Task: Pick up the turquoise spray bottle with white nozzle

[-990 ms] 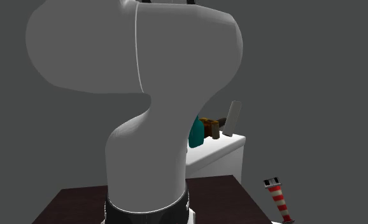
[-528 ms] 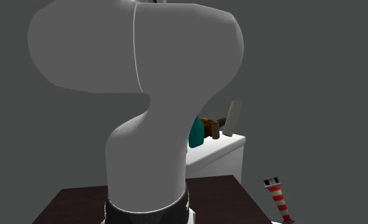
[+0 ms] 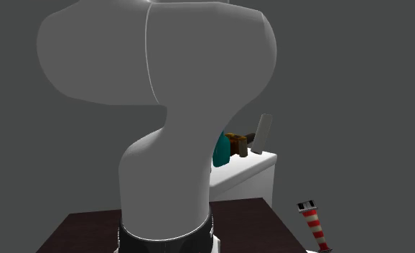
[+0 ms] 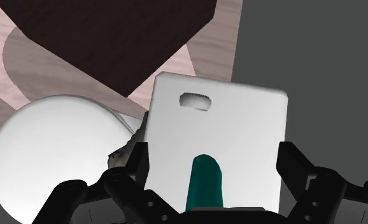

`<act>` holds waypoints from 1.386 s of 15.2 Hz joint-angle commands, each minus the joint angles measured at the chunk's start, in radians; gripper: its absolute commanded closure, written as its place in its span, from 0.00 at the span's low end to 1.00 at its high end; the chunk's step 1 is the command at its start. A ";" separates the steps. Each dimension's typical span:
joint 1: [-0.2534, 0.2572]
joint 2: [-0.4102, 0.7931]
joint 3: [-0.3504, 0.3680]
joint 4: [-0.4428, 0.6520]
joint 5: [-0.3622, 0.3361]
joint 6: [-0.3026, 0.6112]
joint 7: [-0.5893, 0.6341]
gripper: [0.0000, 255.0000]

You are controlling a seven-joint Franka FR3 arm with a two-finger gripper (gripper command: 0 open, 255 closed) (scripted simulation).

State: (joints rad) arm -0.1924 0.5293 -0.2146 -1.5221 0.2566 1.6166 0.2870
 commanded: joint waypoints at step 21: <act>-0.132 0.477 0.022 0.489 0.106 -0.072 0.082 1.00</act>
State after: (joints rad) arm -0.3386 0.9385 -0.1943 -0.9571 0.3627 1.5079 0.3752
